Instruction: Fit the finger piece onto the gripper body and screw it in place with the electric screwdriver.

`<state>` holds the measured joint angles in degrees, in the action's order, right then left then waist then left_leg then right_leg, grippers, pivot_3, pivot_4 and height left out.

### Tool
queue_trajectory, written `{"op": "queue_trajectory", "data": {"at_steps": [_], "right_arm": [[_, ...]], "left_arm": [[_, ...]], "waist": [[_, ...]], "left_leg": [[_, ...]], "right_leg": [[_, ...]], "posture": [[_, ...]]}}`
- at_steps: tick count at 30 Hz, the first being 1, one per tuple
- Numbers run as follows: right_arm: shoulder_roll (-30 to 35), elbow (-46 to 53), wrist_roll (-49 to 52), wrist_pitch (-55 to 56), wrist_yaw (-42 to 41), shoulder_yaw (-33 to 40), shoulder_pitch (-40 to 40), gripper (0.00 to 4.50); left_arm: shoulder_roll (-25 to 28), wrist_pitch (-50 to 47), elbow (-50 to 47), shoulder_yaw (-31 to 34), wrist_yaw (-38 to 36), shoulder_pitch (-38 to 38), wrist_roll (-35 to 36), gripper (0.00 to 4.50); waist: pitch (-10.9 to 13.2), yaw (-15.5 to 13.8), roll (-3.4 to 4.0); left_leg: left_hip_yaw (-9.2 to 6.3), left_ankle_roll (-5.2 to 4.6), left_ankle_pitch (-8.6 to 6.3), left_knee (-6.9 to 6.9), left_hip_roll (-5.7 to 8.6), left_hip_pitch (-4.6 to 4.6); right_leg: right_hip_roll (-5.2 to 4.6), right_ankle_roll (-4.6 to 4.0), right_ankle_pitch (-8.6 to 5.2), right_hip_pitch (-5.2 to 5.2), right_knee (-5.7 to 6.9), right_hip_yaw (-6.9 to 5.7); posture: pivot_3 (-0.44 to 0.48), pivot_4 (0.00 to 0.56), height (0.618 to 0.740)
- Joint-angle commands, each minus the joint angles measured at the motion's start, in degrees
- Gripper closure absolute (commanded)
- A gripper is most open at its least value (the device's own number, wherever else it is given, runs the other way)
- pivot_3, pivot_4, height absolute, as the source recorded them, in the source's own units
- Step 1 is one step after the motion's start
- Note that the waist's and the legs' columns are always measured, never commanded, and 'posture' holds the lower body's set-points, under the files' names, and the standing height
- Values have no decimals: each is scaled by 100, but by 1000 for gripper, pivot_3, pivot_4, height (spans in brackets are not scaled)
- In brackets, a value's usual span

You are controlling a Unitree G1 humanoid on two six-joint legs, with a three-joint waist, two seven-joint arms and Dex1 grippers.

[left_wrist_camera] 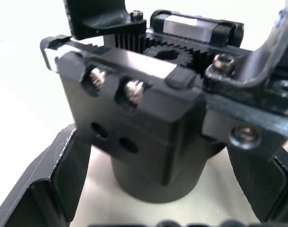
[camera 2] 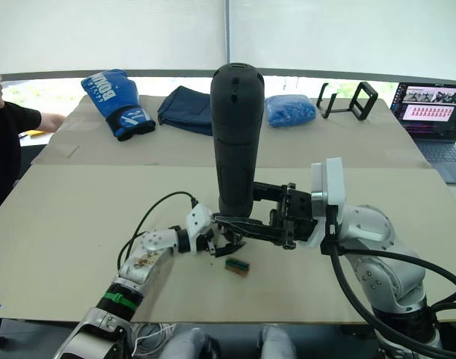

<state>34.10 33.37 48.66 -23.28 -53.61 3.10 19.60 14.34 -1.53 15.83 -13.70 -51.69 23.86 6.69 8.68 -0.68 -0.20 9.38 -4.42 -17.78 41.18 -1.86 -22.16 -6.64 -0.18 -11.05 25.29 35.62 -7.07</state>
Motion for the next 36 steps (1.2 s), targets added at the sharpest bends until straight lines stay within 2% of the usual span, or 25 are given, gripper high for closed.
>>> {"op": "queue_trajectory", "data": {"at_steps": [1,4,5,7,9,10,16,19,24,29,36], "right_arm": [[15,259,215,30,64,179,142,2586],[21,256,220,27,69,178,143,2586],[24,256,221,27,69,178,141,2586],[28,255,222,26,66,178,139,2586],[32,255,220,25,63,176,136,2586],[35,255,219,24,60,176,132,2586],[78,252,225,22,19,194,89,2586],[130,247,245,12,-11,227,52,2586],[147,281,276,7,15,208,11,2586],[137,332,294,-8,71,171,-11,2586],[157,349,344,-94,97,176,33,2586]], "left_arm": [[80,-15,-199,11,25,-35,-22,47],[103,-37,-247,-1,20,-65,9,47],[101,-44,-260,-7,12,-75,22,276],[94,-53,-273,-17,3,-88,37,828],[70,-72,-277,-16,-44,-101,92,1843],[63,-61,-273,-18,-66,-100,104,2193],[66,93,-74,32,-581,23,377,2221],[220,405,453,80,-1215,356,475,2221],[212,1063,1300,11,-1661,774,270,2221],[73,1547,1983,42,-1581,990,97,2221],[-77,1694,2299,60,-1559,1044,39,2221]], "waist": [[0,0,0],[0,0,0],[0,0,0],[0,-1,0],[0,-1,0],[0,-1,0],[0,-3,0],[0,-4,0],[1,1,-1],[0,-18,-1],[0,-32,0]], "left_leg": [[0,0,0,0,0,0],[0,0,0,0,0,0],[0,0,0,0,0,0],[0,0,0,0,0,-1],[1,0,0,0,0,-1],[1,0,0,0,0,-1],[1,0,0,0,0,-2],[1,0,0,3,1,-5],[3,0,0,8,0,-10],[0,0,0,12,1,-10],[-4,-14,-8,23,1,-8]], "right_leg": [[0,0,0,0,0,0],[0,0,0,0,0,0],[0,0,0,0,0,0],[-1,0,0,0,0,0],[-1,0,0,0,-1,0],[-1,0,0,0,-1,0],[0,0,0,1,-1,-1],[2,0,0,2,-2,-3],[6,0,0,7,-1,-1],[4,0,0,3,-2,-2],[-7,4,3,-4,-2,-2]], "posture": [[0,150,740],[0,150,740],[0,150,740],[0,150,740],[0,150,740],[0,150,740],[0,150,740],[0,150,740],[0,150,740],[0,150,740],[0,150,740]]}}
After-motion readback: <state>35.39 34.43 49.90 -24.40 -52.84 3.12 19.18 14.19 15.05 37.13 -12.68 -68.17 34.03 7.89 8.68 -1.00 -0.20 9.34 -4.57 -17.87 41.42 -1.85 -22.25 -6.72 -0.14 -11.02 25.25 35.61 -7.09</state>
